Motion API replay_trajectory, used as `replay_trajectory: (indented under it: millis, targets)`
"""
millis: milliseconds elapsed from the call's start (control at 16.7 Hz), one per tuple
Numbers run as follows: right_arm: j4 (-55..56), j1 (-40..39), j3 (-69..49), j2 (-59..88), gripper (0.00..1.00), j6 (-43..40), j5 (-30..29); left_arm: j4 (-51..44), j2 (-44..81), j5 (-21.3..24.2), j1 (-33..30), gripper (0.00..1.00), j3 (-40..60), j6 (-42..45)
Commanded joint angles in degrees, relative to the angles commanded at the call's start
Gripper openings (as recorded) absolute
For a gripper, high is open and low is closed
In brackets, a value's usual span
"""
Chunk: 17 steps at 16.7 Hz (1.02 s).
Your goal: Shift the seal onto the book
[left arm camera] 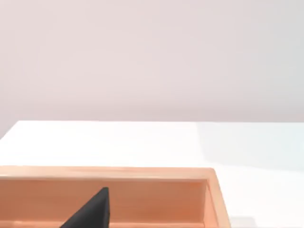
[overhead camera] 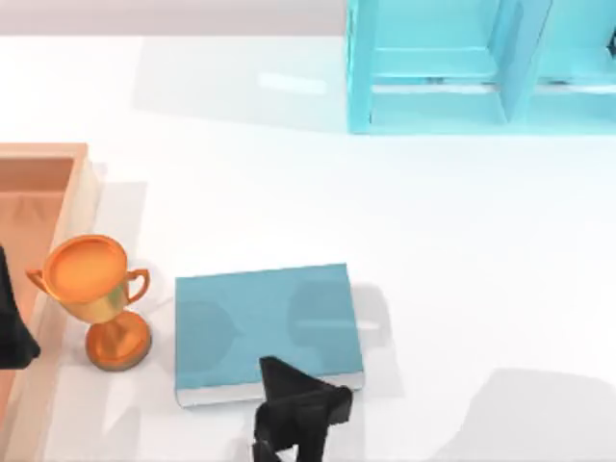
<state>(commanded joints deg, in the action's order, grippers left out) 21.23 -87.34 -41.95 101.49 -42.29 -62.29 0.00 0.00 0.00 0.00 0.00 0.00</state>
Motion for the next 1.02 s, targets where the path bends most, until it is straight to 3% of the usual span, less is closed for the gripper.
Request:
replay_trajectory:
  millis: [480, 720, 1020]
  targets:
    - [-2.4, 25.1, 8.7, -32.8, 1.00, 15.1, 19.6, 0.0, 0.0, 0.0, 0.0, 1.00, 0.0, 0.0]
    - [-5.5, 43.4, 15.4, -57.7, 1.00, 22.2, 29.2, 0.0, 0.0, 0.0, 0.0, 1.00, 0.0, 0.0]
    - [-10.1, 69.2, 24.7, -85.7, 1.00, 32.1, 47.5, 0.0, 0.0, 0.0, 0.0, 1.00, 0.0, 0.0]
